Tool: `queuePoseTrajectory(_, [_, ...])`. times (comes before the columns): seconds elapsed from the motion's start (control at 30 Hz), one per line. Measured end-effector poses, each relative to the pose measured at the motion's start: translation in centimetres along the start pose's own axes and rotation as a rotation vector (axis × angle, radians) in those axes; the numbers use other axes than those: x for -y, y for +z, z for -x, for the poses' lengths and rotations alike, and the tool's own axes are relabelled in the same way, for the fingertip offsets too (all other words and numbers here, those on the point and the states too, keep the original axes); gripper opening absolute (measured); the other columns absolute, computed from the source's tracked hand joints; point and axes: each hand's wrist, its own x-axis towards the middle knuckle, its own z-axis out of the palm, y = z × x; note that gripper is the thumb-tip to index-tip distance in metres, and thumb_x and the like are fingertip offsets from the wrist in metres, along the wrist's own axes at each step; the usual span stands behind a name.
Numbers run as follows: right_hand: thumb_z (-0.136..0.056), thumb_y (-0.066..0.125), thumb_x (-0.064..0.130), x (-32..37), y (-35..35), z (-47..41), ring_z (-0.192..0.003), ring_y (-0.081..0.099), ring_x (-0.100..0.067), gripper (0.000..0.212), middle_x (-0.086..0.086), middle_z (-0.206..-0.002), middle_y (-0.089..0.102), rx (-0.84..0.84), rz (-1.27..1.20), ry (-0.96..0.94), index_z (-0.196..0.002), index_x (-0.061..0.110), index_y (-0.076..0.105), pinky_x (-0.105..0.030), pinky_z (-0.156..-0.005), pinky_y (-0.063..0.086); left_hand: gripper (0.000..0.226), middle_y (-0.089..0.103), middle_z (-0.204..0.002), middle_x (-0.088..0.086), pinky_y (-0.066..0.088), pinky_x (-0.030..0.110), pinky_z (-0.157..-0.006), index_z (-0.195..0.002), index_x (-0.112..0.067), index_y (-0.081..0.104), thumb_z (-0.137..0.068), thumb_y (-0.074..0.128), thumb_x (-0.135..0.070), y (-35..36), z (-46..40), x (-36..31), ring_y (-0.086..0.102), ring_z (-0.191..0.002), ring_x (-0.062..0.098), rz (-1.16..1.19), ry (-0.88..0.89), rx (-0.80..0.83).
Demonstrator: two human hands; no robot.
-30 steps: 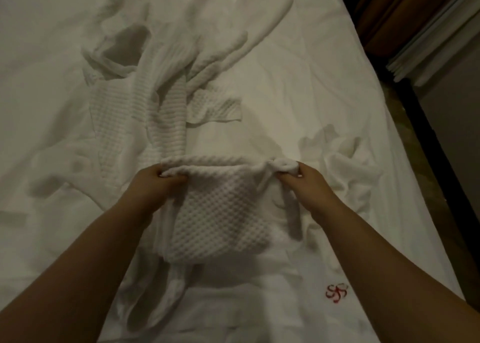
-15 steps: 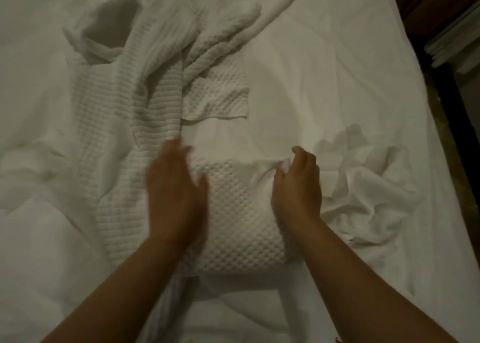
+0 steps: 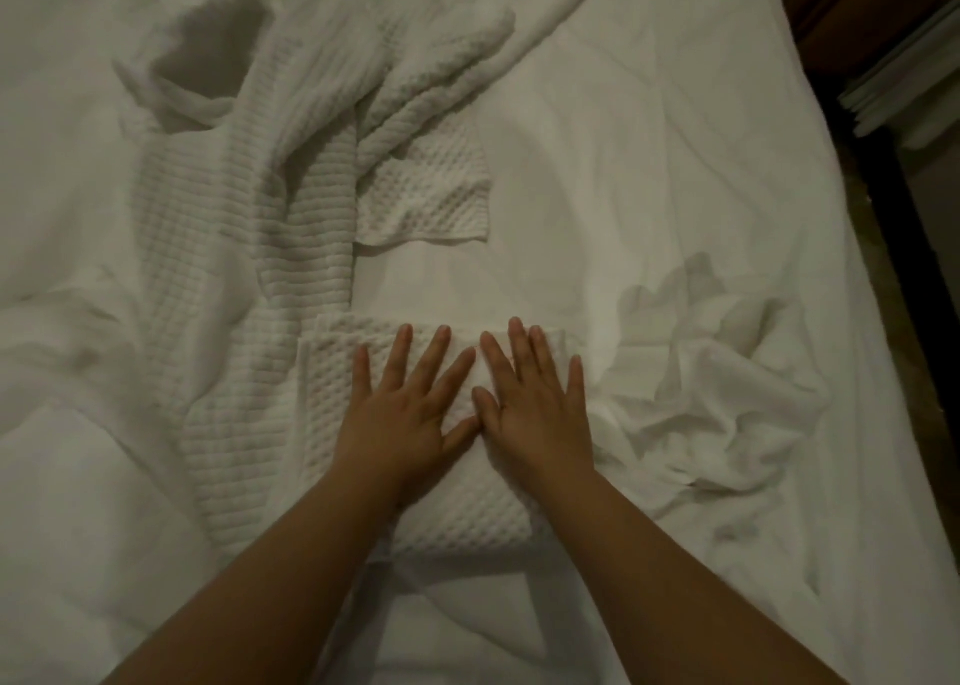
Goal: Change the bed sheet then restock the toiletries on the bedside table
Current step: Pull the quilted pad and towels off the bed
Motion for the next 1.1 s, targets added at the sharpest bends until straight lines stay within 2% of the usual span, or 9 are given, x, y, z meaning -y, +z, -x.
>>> queuePoseTrajectory(0.1, [-0.097, 0.035, 0.047, 0.2, -1.7, 0.1, -0.146, -0.007, -0.020, 0.074, 0.002, -0.158, -0.017, -0.128, -0.209, 0.214, -0.150, 0.024, -0.010, -0.038, -0.117, 0.006, 0.077, -0.032, -0.151, -0.008, -0.024, 0.051, -0.106, -0.140, -0.038, -0.027, -0.073, -0.014, -0.073, -1.1, -0.1, -0.4, -0.032, -0.137, 0.022, 0.020, -0.023, 0.059])
queuePoseTrajectory(0.23, [-0.086, 0.063, 0.034, -1.4, -4.2, -1.5, -0.131, 0.039, -0.033, 0.086, -0.017, -0.147, 0.034, -0.037, -0.702, 0.583, -0.149, 0.008, 0.011, -0.035, -0.103, 0.036, 0.064, -0.014, -0.159, 0.002, -0.008, 0.047, -0.115, -0.152, -0.024, -0.001, -0.098, 0.022, -0.049, -2.7, 1.4, -2.2, -0.015, -0.145, 0.025, 0.230, -0.181, 0.124])
queuePoseTrajectory(0.33, [-0.080, 0.071, 0.022, -1.9, -6.4, -1.9, -0.091, 0.064, -0.032, 0.055, -0.020, -0.108, 0.063, 0.108, -1.089, 0.676, -0.125, -0.003, 0.051, -0.035, -0.073, 0.053, 0.064, 0.012, -0.158, 0.010, 0.004, 0.031, -0.116, -0.149, -0.014, 0.022, -0.095, 0.021, -0.049, -3.3, 3.6, -4.5, 0.008, -0.145, 0.023, 0.549, -0.310, -0.003])
queuePoseTrajectory(0.43, [-0.080, 0.068, 0.008, -0.1, -10.5, -0.3, -0.070, 0.063, -0.023, 0.020, -0.010, -0.079, 0.066, 0.066, -1.217, 0.426, -0.099, 0.002, 0.066, -0.030, -0.062, 0.051, 0.053, 0.045, -0.139, 0.004, 0.026, 0.029, -0.108, -0.137, -0.011, 0.044, -0.096, 0.040, -0.044, -6.3, 4.3, -5.6, 0.038, -0.129, 0.021, 1.004, -0.469, -0.209])
queuePoseTrajectory(0.53, [-0.076, 0.073, 0.017, 2.9, -15.3, 2.9, -0.079, 0.066, -0.017, 0.013, -0.001, -0.084, 0.069, -0.184, -1.036, 0.029, -0.087, 0.017, 0.067, -0.029, -0.070, 0.052, 0.035, 0.056, -0.110, -0.019, 0.041, 0.024, -0.095, -0.113, -0.031, 0.057, -0.090, 0.041, -0.052, -11.6, 4.5, -6.0, 0.053, -0.108, 0.003, 1.467, -0.433, -0.412])
queuePoseTrajectory(0.73, [-0.062, 0.058, 0.022, 5.8, -13.8, 8.9, -0.077, 0.047, -0.026, 0.025, -0.006, -0.086, 0.055, -0.555, -0.262, -0.556, -0.086, 0.015, 0.060, -0.036, -0.064, 0.034, 0.058, 0.073, -0.086, 0.009, 0.055, 0.029, -0.076, -0.075, -0.015, 0.075, -0.087, 0.038, -0.058, -14.9, 7.1, -3.5, 0.069, -0.079, 0.018, 2.237, -0.401, -0.229])
queuePoseTrajectory(0.9, [-0.065, 0.048, 0.029, 4.9, -2.4, 12.1, -0.067, 0.047, -0.020, 0.015, 0.002, -0.076, 0.056, -0.320, 0.123, -0.625, -0.076, 0.025, 0.058, -0.031, -0.061, 0.034, 0.032, 0.070, -0.106, 0.010, 0.057, 0.033, -0.070, -0.113, -0.018, 0.062, -0.084, 0.065, -0.031, -5.6, 7.8, -1.4, 0.068, -0.088, 0.025, 2.033, -0.806, -0.043])
queuePoseTrajectory(1.0, [-0.054, 0.070, 0.042, 3.8, 2.2, 13.9, -0.061, 0.056, -0.012, 0.027, 0.009, -0.071, 0.060, -0.038, 0.154, -0.748, -0.078, 0.030, 0.068, -0.022, -0.056, 0.046, 0.049, 0.058, -0.128, 0.008, 0.049, 0.047, -0.094, -0.135, -0.018, 0.047, -0.089, 0.064, -0.017, -1.2, 8.5, -1.2, 0.059, -0.111, 0.028, 1.805, -0.795, -0.103])
queuePoseTrajectory(1.1, [-0.072, 0.051, 0.034, 3.0, 1.8, 13.1, -0.077, 0.054, -0.019, 0.027, 0.000, -0.088, 0.062, -0.298, -0.156, -0.581, -0.095, 0.023, 0.058, -0.031, -0.069, 0.045, 0.064, 0.057, -0.129, 0.009, 0.046, 0.051, -0.098, -0.137, -0.015, 0.043, -0.083, 0.068, -0.039, 0.8, 8.6, -0.8, 0.058, -0.112, 0.029, 1.736, -0.826, -0.156])
